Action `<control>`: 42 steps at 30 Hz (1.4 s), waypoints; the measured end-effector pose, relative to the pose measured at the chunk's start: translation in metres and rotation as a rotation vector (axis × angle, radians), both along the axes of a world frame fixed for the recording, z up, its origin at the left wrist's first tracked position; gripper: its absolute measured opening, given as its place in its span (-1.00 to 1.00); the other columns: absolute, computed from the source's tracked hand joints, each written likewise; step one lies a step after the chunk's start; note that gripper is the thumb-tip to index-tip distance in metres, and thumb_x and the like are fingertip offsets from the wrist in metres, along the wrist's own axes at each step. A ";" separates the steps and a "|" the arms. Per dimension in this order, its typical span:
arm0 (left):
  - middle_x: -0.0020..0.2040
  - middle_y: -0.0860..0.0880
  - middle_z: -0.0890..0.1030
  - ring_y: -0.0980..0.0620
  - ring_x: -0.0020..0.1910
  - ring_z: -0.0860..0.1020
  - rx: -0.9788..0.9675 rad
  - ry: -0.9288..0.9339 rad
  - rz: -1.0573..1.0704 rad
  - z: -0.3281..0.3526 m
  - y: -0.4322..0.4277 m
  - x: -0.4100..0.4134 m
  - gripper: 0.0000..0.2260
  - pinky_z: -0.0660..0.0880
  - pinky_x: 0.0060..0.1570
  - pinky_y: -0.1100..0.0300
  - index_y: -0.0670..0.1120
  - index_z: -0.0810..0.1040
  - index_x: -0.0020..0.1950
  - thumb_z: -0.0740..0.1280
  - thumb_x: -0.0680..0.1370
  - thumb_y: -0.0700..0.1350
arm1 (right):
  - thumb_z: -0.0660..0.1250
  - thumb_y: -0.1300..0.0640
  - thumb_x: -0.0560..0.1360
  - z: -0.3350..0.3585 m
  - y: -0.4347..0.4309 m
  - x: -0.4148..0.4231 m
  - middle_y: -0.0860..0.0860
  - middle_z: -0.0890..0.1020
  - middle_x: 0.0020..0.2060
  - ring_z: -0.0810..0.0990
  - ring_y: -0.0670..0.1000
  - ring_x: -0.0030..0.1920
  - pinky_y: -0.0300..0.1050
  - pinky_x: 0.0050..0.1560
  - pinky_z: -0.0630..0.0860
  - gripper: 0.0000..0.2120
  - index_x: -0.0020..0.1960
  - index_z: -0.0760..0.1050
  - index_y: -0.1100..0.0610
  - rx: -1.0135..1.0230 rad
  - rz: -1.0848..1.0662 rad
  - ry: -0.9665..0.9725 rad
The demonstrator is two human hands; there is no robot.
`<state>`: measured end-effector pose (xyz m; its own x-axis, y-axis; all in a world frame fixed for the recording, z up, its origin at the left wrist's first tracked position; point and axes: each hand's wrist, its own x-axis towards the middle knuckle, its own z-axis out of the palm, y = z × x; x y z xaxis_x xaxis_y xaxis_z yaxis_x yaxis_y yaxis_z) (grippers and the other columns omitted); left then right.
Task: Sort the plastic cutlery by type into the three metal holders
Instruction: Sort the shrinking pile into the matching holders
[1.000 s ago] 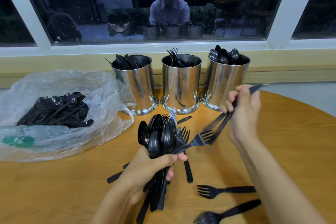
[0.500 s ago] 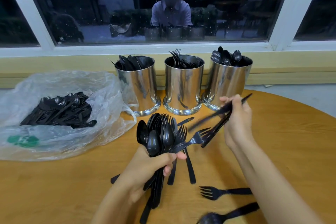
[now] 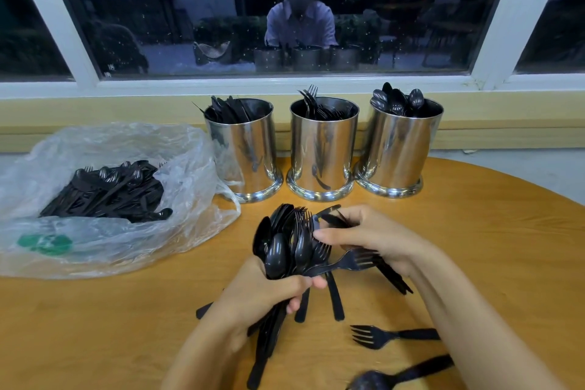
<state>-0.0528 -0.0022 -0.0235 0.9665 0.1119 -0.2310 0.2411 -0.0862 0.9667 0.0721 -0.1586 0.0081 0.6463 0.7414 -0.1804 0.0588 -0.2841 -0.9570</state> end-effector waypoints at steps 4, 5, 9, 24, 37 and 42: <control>-0.44 -0.05 0.48 0.06 -0.37 0.44 -0.019 -0.023 0.045 0.001 0.003 0.001 -0.81 0.43 -0.26 0.32 -0.09 0.75 -0.19 0.36 0.53 -0.25 | 0.40 0.20 0.50 0.001 0.004 -0.003 -0.16 0.52 -0.50 0.45 -0.23 -0.52 -0.43 -0.47 0.34 -0.88 -0.20 0.52 0.14 0.127 -0.111 0.061; -0.44 -0.05 0.48 0.07 -0.38 0.43 -0.032 -0.031 0.055 0.001 0.004 0.001 -0.82 0.43 -0.27 0.32 -0.10 0.75 -0.19 0.36 0.52 -0.25 | 0.39 0.18 0.51 -0.001 0.006 -0.003 -0.16 0.48 -0.51 0.39 -0.21 -0.53 -0.41 -0.49 0.31 -0.89 -0.17 0.51 0.15 0.160 -0.172 0.037; -0.44 -0.07 0.47 0.07 -0.36 0.44 -0.060 -0.049 0.080 0.004 0.008 -0.001 -0.84 0.45 -0.20 0.30 -0.10 0.75 -0.23 0.39 0.50 -0.22 | 0.16 0.18 0.64 -0.009 0.009 0.011 -0.06 0.59 -0.40 0.22 -0.16 -0.54 -0.36 -0.56 0.16 -0.88 0.00 0.42 0.21 0.431 -0.510 -0.004; -0.44 0.00 0.43 0.13 -0.47 0.37 -0.487 -0.142 0.303 0.044 0.050 0.018 -0.71 0.34 -0.47 0.34 -0.32 0.66 0.04 0.41 0.40 -0.17 | 0.13 0.09 0.66 0.059 0.059 0.049 -0.02 0.60 -0.29 0.49 -0.04 -0.21 -0.08 0.00 0.40 -0.68 -0.22 0.46 0.14 0.671 -0.814 -0.044; -0.43 -0.01 0.42 0.12 -0.47 0.40 -0.769 -0.284 0.598 0.040 0.099 0.047 -0.82 0.41 -0.51 0.31 -0.32 0.63 0.01 0.32 0.56 -0.21 | 0.09 0.01 0.66 0.141 0.180 0.109 -0.04 0.37 -0.49 0.35 -0.04 -0.46 -0.21 -0.40 0.26 -0.58 -0.30 0.39 0.19 0.479 -0.888 -0.709; -0.42 -0.01 0.45 0.10 -0.41 0.41 -0.743 -0.274 0.599 0.039 0.096 0.048 -0.82 0.36 -0.29 0.23 -0.30 0.67 -0.01 0.36 0.53 -0.21 | 0.09 -0.02 0.67 0.135 0.219 0.127 -0.03 0.46 -0.43 0.42 -0.05 -0.40 -0.28 -0.40 0.29 -0.57 -0.32 0.37 0.13 0.585 -0.903 -0.694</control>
